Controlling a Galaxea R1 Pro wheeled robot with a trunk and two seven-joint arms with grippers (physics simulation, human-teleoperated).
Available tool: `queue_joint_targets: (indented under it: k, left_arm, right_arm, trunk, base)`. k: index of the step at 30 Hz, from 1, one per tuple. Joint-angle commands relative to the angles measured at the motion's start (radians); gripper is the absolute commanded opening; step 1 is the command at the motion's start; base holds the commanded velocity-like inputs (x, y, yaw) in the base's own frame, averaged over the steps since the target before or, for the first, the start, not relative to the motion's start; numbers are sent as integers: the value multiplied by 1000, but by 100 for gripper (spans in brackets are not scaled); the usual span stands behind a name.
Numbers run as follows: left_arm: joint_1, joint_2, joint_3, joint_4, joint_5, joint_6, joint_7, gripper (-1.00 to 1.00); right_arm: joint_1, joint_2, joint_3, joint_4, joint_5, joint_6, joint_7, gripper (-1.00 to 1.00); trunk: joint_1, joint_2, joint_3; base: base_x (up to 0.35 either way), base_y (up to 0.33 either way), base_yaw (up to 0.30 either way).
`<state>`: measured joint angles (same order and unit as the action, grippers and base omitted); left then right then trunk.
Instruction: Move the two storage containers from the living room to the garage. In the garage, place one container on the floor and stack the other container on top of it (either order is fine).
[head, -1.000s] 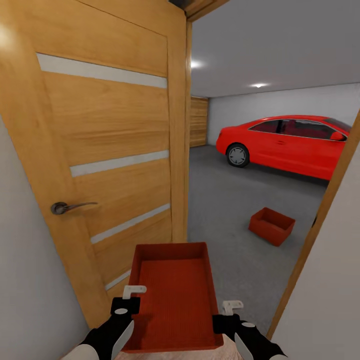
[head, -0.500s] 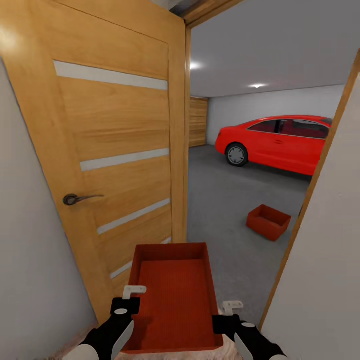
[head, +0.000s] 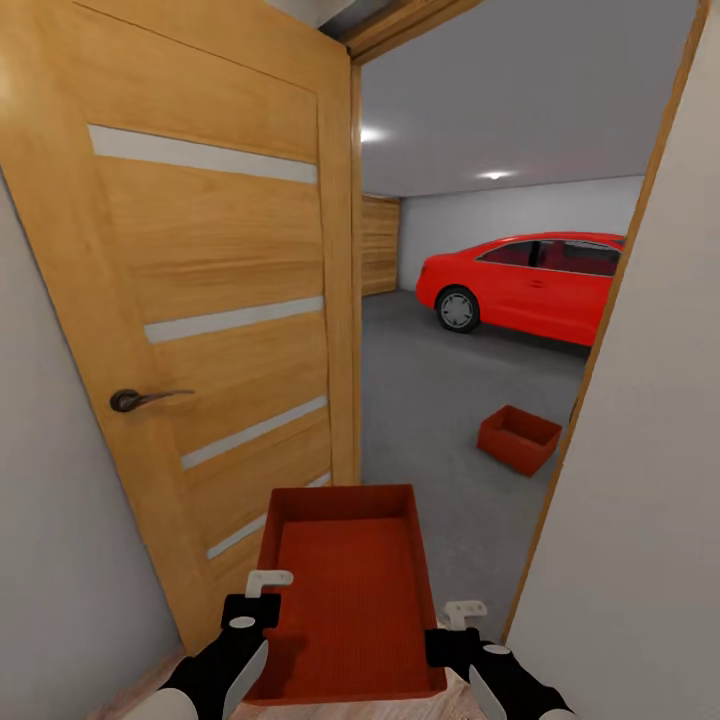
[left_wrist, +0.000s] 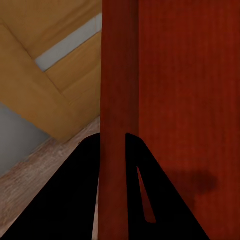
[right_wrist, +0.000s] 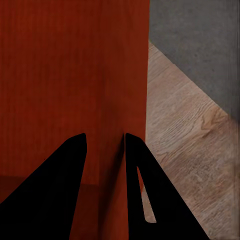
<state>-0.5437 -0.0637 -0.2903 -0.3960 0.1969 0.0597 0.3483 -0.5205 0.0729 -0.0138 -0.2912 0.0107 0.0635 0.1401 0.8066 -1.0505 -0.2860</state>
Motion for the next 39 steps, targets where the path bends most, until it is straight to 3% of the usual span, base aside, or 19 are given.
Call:
queue_joint_targets:
  k: [1, 22, 39]
  left_arm:
    - [0, 2, -24, 37, 30, 5, 11, -100]
    - [0, 2, -24, 37, 29, 6, 11, -100]
    - [0, 2, -24, 37, 29, 6, 11, -100]
  right_arm:
    - [-1, -1, 1, -20, -5, -16, 7, -100]
    - [-1, -1, 1, -21, -5, -16, 7, -100]
    - [-1, -1, 1, -21, -5, -16, 7, -100]
  trunk:
    - [0, -1, 0]
    - [0, -1, 19]
    - [0, -1, 21]
  base:
    - [0, 0, -249]
    - [0, 0, -252]
    - [0, 93, -23]
